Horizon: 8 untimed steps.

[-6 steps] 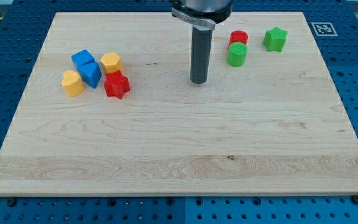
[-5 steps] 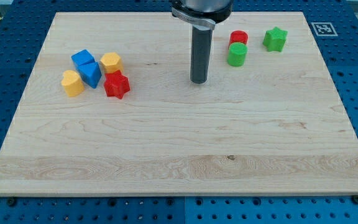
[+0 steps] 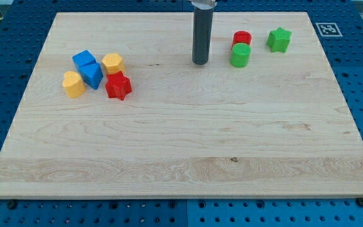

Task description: Separate the circles

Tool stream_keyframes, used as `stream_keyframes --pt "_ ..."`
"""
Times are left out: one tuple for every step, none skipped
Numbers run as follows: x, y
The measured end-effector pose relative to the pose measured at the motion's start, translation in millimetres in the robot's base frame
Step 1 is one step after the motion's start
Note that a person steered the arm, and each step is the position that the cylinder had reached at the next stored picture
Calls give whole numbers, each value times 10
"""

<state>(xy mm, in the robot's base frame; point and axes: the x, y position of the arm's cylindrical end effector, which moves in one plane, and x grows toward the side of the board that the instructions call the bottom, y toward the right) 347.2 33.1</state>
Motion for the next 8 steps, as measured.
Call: stream_keyframes --pt "-182 -90" --pt "-440 30" --pt "-641 339" --pt "-666 362" --pt "-833 443" --pt "-1049 594" --pt "-1084 602" --pt "-1090 728"
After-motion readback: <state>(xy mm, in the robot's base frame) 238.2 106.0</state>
